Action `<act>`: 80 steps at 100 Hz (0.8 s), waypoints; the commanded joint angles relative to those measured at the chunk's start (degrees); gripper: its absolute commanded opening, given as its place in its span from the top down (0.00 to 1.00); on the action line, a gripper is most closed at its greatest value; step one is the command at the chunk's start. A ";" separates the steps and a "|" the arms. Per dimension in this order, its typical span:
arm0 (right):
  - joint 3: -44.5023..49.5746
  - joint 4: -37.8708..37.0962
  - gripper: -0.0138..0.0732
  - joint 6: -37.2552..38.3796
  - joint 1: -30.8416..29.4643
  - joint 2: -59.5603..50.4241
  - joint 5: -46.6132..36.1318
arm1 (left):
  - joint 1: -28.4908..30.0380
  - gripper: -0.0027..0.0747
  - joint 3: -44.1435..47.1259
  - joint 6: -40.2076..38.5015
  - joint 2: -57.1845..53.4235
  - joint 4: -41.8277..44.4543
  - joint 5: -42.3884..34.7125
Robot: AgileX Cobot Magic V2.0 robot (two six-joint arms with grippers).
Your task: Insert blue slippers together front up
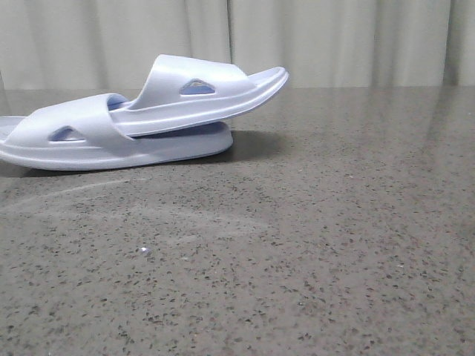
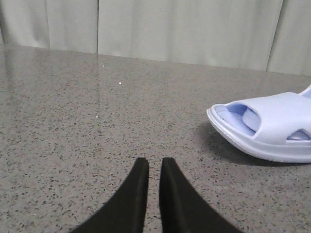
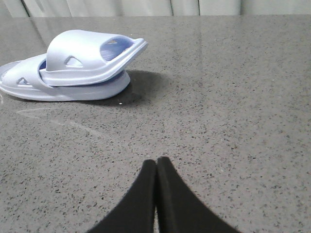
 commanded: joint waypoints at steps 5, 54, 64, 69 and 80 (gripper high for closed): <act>-1.66 0.44 0.93 -0.51 0.00 0.04 -2.52 | -0.42 0.95 0.57 -0.52 -1.21 0.85 -2.56; -1.66 0.44 0.93 -0.51 0.00 0.04 -2.52 | -0.42 0.95 0.47 -0.18 -2.38 2.18 -0.62; -1.66 0.44 0.93 -0.51 0.00 0.04 -2.52 | -0.42 0.95 0.47 -0.18 -2.38 2.18 -0.62; -1.66 0.44 0.93 -0.51 0.00 0.04 -2.52 | -0.42 0.95 0.47 -0.18 -2.38 2.18 -0.62; -1.66 0.44 0.93 -0.51 0.00 0.04 -2.52 | -0.42 0.95 0.47 -0.18 -2.38 2.18 -0.62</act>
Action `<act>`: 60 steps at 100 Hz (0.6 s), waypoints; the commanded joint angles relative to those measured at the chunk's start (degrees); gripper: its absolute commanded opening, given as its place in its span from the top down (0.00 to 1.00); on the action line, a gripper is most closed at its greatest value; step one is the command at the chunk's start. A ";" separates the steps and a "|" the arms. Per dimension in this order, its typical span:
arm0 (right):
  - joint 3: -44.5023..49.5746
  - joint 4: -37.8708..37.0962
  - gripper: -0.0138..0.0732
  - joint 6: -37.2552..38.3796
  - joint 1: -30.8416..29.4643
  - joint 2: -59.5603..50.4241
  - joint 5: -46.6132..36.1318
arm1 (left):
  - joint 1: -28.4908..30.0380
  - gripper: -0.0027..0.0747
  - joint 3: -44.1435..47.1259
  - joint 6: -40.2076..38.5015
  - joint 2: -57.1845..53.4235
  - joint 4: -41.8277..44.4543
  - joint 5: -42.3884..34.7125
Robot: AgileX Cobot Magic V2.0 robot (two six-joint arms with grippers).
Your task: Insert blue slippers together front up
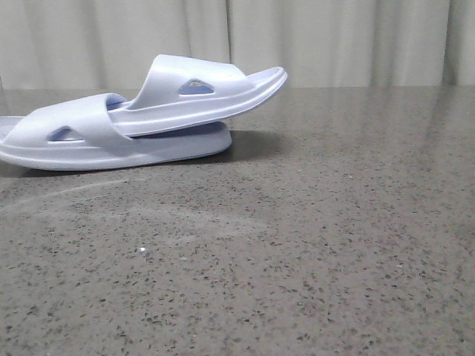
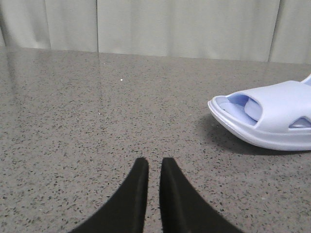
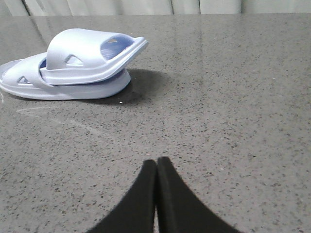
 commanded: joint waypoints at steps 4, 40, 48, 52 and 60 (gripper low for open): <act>-1.66 0.44 0.93 -0.51 -1.02 0.04 -2.94 | -0.42 0.95 0.47 -0.18 0.65 -0.24 -4.23; -1.66 0.44 0.93 -0.51 -1.02 0.04 -3.21 | -0.42 0.95 0.47 -0.18 0.65 -0.24 -4.23; -1.66 0.44 0.93 -0.51 -1.02 0.04 -4.29 | -0.42 0.95 0.47 -0.18 0.65 -0.24 -4.23; -1.66 0.44 0.93 -0.51 -1.02 0.04 -4.38 | -0.42 0.95 0.47 -0.18 0.65 -0.24 -4.23; -1.66 0.29 0.93 -0.51 -1.02 0.04 -4.78 | -0.42 0.95 0.47 -0.18 0.65 -0.24 -4.23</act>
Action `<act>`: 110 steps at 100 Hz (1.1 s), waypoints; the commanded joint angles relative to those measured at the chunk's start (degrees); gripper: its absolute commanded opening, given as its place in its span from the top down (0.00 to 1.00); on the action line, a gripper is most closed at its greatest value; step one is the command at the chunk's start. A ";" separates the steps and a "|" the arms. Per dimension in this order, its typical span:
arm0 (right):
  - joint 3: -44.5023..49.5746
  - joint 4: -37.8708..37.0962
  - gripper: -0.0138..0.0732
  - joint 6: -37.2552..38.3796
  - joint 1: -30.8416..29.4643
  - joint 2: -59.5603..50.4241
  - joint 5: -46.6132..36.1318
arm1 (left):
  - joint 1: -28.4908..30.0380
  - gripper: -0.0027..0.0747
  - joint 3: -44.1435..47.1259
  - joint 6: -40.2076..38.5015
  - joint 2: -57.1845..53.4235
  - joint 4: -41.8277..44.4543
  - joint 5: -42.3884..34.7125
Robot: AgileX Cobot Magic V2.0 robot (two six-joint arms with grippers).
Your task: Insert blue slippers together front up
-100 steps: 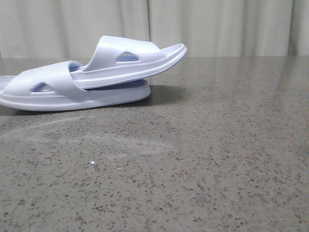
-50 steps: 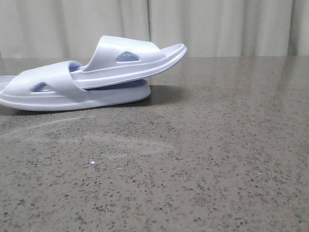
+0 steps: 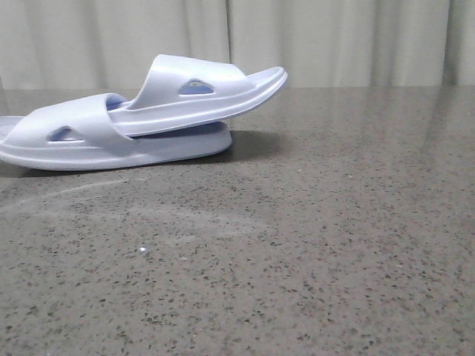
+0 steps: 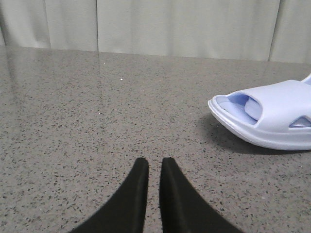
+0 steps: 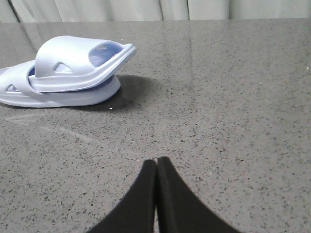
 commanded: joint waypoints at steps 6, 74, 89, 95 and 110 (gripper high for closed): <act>-1.66 -0.39 0.93 -0.51 -0.44 0.29 -5.35 | -0.42 0.95 0.47 -0.18 0.65 -0.24 -4.31; 10.34 -48.41 0.93 39.74 -17.28 -14.42 -10.13 | -0.42 0.95 0.47 -0.18 0.65 -0.24 -4.31; 14.10 -48.41 0.93 39.74 -22.47 -21.72 -8.83 | -0.42 0.95 0.47 -0.18 0.65 -0.24 -4.31; 15.92 -48.41 0.93 39.74 -23.47 -23.48 -8.67 | -0.42 0.95 0.47 -0.18 0.65 -0.24 -4.31; 15.81 -48.72 0.93 39.74 -23.87 -26.33 -1.37 | -0.42 0.95 0.47 -0.18 0.65 -0.24 -4.31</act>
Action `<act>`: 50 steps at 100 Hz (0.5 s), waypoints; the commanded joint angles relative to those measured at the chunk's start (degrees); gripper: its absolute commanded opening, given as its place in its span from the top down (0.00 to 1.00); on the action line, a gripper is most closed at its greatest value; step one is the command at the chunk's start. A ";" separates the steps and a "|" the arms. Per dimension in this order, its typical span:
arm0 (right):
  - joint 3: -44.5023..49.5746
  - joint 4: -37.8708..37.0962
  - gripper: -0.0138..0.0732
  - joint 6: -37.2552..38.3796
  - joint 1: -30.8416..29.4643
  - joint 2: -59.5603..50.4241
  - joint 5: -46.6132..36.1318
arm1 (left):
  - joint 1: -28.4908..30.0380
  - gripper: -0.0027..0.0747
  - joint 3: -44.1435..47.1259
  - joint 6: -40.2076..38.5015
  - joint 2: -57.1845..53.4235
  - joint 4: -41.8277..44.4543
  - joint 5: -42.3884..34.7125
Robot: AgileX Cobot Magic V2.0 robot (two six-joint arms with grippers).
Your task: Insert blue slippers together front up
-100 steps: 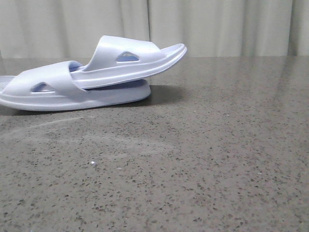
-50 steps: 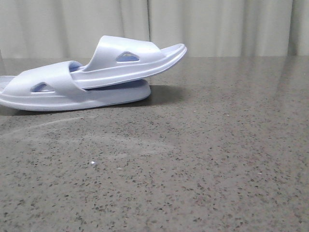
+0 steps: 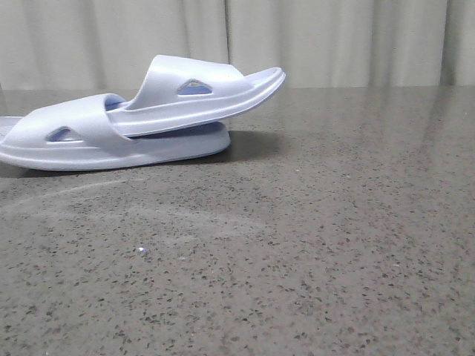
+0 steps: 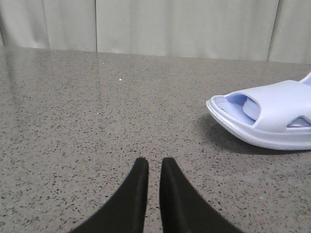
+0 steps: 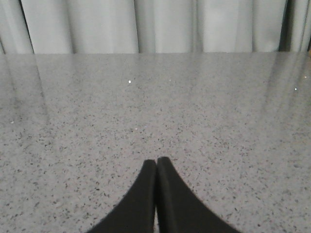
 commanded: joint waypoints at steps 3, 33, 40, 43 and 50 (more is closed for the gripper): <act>1.23 -1.30 0.93 0.26 -0.37 -0.84 -0.95 | -0.42 0.95 0.47 -0.18 0.65 -0.24 -4.35; 1.23 -2.24 0.93 0.26 -0.37 -1.45 -1.25 | -0.42 0.95 0.47 -0.18 0.65 -0.24 -4.35; 1.23 -2.24 0.93 0.26 -0.37 -1.45 -1.15 | -0.42 0.95 0.47 -0.18 0.65 -0.24 -4.35; 1.23 -2.24 0.93 0.26 -0.37 -1.45 -1.15 | -0.42 0.95 0.47 -0.18 0.65 -0.24 -4.35; 1.23 -2.24 0.93 0.26 -0.37 -1.45 -1.15 | -0.42 0.95 0.47 -0.18 0.65 -0.24 -4.35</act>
